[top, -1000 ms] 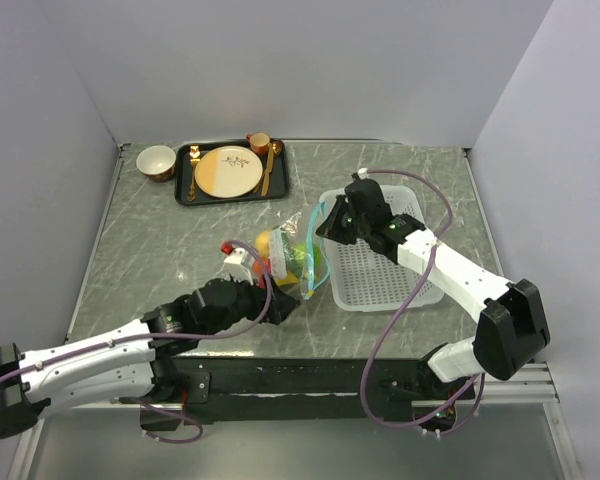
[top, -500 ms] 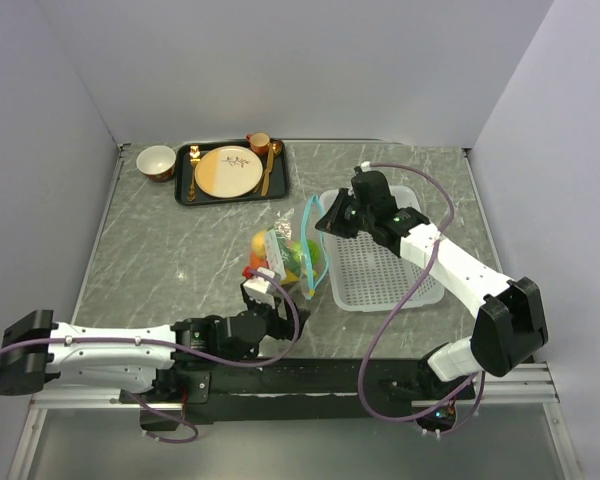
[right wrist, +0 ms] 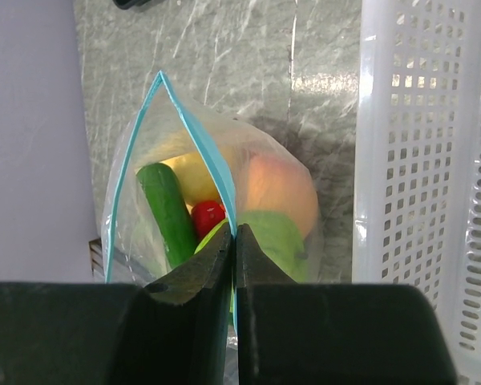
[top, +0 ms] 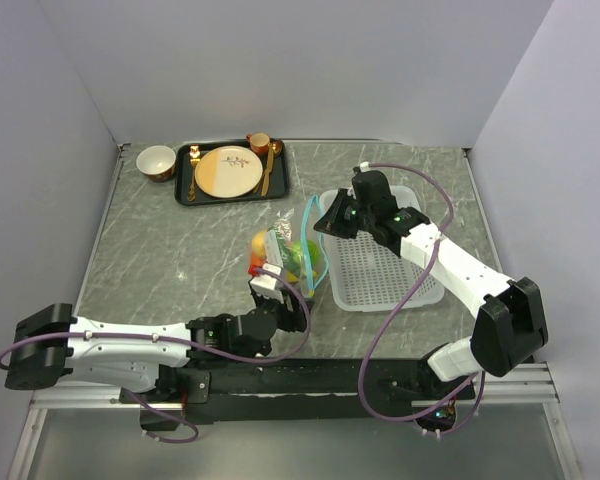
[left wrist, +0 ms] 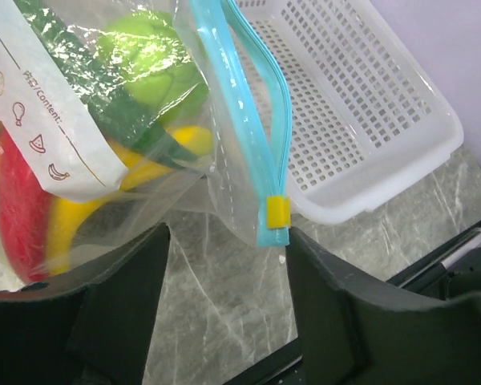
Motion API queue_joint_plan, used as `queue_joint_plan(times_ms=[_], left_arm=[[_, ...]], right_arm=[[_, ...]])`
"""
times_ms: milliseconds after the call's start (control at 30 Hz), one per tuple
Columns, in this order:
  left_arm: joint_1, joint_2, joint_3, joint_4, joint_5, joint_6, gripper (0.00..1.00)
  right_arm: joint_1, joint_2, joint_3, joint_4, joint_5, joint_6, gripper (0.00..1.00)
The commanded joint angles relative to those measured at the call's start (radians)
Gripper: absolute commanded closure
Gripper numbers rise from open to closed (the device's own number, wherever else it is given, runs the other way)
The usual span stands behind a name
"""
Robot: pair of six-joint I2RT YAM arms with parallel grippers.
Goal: Place the food in the zip-top bag and seal the zipper
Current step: Zip the zipper food storage bag at the center of the board.
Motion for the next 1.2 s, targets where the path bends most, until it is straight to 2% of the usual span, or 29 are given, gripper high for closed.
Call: queue_joint_plan(times_ms=[0,33,67,133,167,267,467,733,767,800,867,1000,1167], left_arm=[[-0.006,-0.004,0.032,0.052,-0.063,-0.011,0.4],[-0.004,-0.007,0.031,0.048,-0.071,-0.012,0.43],[-0.004,-0.01,0.029,0.046,-0.078,-0.017,0.52],[-0.006,-0.015,0.028,0.052,-0.086,-0.015,0.57],[-0.004,-0.016,0.031,0.049,-0.089,-0.02,0.65],[-0.004,-0.016,0.043,0.028,-0.097,-0.033,0.78],[-0.006,-0.053,0.054,-0.021,-0.108,-0.05,0.99],[-0.004,-0.108,0.048,-0.061,-0.106,-0.081,0.99],[-0.004,-0.113,0.046,-0.066,-0.102,-0.083,0.99],[-0.003,-0.116,0.049,-0.073,-0.1,-0.083,0.99],[-0.003,-0.124,0.055,-0.086,-0.1,-0.086,0.99],[-0.003,-0.125,0.066,-0.096,-0.095,-0.075,0.99],[-0.004,-0.121,0.08,-0.089,-0.088,-0.057,0.99]], right_arm=[[-0.008,-0.039,0.041,0.022,-0.025,0.014,0.89],[-0.006,-0.039,0.039,0.025,-0.025,0.015,0.89],[-0.008,-0.041,0.038,0.027,-0.028,0.017,0.89],[-0.008,-0.041,0.033,0.031,-0.035,0.017,0.89],[-0.008,-0.041,0.033,0.034,-0.037,0.017,0.89],[-0.006,-0.041,0.035,0.027,-0.028,0.012,0.89],[-0.008,-0.024,0.039,0.007,0.007,-0.011,0.88],[-0.006,-0.007,0.045,0.013,-0.015,-0.022,0.84],[-0.008,-0.004,0.048,0.012,-0.019,-0.026,0.62],[-0.006,-0.004,0.048,0.008,-0.023,-0.032,0.49],[-0.008,-0.021,0.059,-0.013,-0.008,-0.046,0.34],[-0.006,-0.131,0.056,-0.1,0.116,-0.059,0.3],[0.024,-0.344,-0.06,-0.122,0.118,0.047,0.31]])
